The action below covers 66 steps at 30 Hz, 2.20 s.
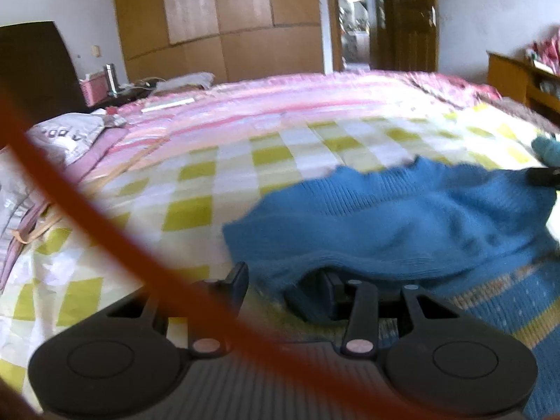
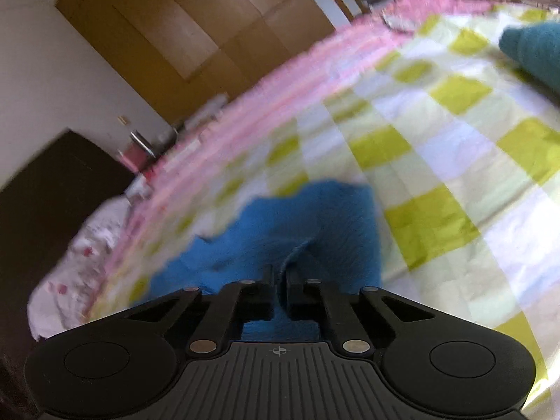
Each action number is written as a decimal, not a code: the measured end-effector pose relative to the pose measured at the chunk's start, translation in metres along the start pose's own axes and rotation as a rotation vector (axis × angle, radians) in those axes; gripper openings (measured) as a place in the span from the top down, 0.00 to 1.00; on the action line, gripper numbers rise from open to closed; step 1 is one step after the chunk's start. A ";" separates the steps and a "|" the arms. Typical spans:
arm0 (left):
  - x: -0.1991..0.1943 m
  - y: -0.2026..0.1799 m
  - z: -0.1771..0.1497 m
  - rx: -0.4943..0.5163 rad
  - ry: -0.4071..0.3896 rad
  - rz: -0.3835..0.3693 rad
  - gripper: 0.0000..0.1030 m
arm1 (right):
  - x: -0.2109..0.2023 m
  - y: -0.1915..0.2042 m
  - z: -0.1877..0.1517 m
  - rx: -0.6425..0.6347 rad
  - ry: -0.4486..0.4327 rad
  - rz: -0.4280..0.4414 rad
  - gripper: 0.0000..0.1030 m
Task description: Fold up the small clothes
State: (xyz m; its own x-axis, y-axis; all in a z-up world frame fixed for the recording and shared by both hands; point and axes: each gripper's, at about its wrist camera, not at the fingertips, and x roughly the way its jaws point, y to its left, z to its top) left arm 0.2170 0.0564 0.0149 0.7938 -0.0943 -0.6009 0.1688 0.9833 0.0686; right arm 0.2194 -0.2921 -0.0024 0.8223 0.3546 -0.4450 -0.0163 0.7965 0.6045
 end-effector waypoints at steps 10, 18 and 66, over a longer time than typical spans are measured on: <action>0.008 0.000 -0.012 0.028 0.068 0.018 0.52 | 0.001 0.001 -0.012 -0.093 -0.032 -0.178 0.89; 0.005 0.007 -0.002 -0.028 0.004 0.029 0.51 | 0.006 0.021 -0.008 -0.196 -0.044 -0.141 0.89; 0.034 0.003 0.015 -0.038 0.043 0.046 0.44 | 0.062 0.056 -0.010 -0.403 0.044 -0.261 0.86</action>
State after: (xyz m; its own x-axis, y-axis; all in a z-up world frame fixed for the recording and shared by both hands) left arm 0.2532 0.0534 0.0068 0.7745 -0.0428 -0.6311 0.1095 0.9917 0.0671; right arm 0.2633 -0.2209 -0.0031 0.8034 0.1310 -0.5809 -0.0389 0.9850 0.1683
